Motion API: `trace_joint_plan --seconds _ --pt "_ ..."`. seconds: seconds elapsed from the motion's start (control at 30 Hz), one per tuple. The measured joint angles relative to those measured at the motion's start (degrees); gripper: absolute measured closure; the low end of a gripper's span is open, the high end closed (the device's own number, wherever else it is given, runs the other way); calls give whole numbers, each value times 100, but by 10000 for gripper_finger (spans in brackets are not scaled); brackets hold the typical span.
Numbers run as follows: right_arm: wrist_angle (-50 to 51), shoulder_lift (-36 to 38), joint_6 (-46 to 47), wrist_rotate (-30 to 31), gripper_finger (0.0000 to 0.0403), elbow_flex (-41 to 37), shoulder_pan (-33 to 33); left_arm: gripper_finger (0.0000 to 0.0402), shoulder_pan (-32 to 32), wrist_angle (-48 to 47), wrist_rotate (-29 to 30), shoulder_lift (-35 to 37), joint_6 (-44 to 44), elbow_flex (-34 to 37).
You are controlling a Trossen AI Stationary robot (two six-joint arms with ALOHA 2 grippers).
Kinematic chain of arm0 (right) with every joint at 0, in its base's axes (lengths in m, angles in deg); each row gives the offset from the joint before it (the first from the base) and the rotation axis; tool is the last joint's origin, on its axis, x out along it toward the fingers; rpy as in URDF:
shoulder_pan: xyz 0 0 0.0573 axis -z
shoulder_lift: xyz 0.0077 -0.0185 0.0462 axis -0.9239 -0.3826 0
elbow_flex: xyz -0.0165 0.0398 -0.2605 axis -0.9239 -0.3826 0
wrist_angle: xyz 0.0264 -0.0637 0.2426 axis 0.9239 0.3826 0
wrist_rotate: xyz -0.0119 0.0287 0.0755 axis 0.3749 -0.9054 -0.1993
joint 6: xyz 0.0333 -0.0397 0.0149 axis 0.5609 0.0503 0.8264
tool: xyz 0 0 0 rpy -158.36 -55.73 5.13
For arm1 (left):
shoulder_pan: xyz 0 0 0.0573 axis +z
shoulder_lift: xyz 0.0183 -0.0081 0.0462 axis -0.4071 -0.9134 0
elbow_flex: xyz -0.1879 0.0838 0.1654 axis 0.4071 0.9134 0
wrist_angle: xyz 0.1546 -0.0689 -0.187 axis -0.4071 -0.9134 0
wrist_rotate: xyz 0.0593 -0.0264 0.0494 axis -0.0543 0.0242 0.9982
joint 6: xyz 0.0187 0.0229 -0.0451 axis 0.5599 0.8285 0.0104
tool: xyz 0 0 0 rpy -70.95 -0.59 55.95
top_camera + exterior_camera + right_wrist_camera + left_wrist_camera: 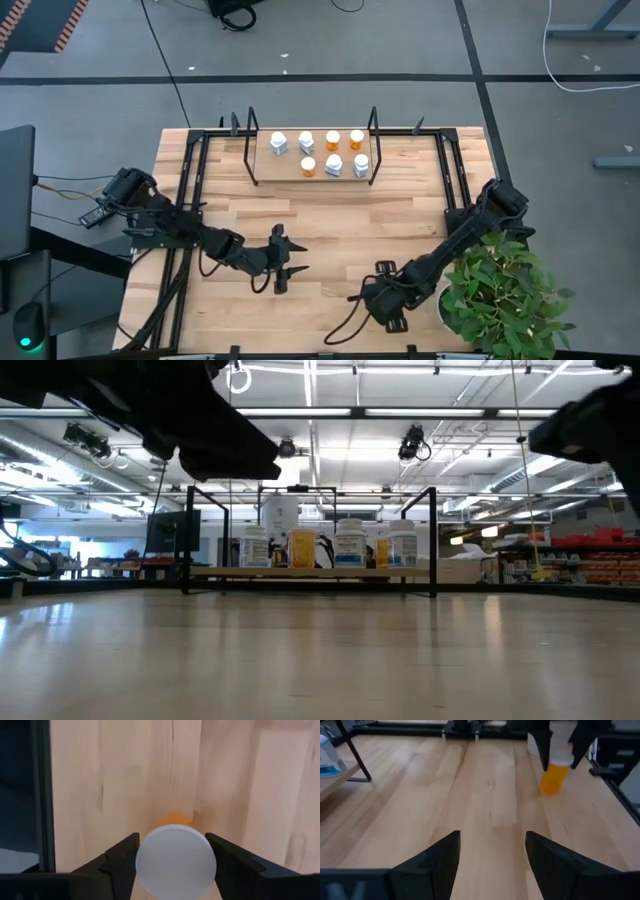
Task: Pick and place medicine bottles onto shelf by color
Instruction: Put the orange pill bottle on the shelf
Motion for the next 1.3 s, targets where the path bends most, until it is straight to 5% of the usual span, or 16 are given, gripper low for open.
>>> trace_joint_plan --seconds 0.57,0.87,1.07,1.3 --pt "106 0 -2188 447 177 1118 1535 171 -315 -1772 491 474 -268 -3" --pt "99 -2 -3068 800 177 1520 2449 173 -597 -3311 1543 608 -1002 17" --pt "-141 -51 -3414 801 174 1607 2923 190 -751 -3398 2111 610 -1315 433" --pt "-368 -561 -3783 652 165 1841 3362 214 -757 -3413 2120 703 -1661 796"
